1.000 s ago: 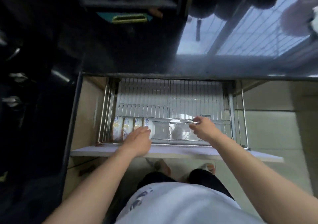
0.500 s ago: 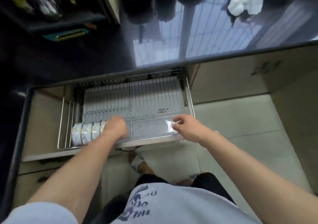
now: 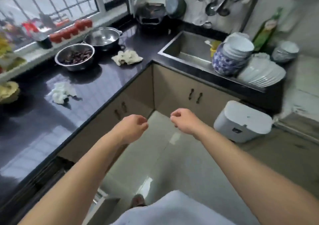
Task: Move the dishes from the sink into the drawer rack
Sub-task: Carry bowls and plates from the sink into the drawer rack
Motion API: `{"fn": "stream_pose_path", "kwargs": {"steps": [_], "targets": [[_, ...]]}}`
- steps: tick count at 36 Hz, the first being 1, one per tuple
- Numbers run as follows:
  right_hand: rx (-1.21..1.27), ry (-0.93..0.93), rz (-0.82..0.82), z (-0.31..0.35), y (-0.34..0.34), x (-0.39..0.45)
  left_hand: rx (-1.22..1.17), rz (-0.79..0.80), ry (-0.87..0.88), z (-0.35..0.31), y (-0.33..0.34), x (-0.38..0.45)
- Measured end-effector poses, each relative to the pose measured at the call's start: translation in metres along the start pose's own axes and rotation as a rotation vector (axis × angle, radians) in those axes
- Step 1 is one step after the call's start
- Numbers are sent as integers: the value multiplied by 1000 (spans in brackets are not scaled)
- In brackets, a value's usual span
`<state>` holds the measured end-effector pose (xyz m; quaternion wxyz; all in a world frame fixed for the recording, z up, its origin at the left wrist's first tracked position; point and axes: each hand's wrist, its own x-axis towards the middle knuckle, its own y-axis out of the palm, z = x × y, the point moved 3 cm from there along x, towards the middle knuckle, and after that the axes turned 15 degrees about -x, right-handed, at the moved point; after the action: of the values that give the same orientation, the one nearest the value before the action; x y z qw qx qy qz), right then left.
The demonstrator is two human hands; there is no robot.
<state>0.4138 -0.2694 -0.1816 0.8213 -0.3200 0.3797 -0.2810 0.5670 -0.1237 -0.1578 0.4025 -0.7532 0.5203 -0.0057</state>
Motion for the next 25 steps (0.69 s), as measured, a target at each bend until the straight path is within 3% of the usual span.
{"fn": "stream_pose_path", "kwargs": {"steps": [7,13,18,25], "targets": [[49,170,-160,-100,-125,19,-90,-41,252,-122,48,98],[83,267,-326,-168,-218,66,-77,124,323,-208,89,194],[116,385,-324,-228,-274,92,26,370,365,-285,132,262],[320,531,-381,-323,-322,104,79,451,474,-389,192,313]]}}
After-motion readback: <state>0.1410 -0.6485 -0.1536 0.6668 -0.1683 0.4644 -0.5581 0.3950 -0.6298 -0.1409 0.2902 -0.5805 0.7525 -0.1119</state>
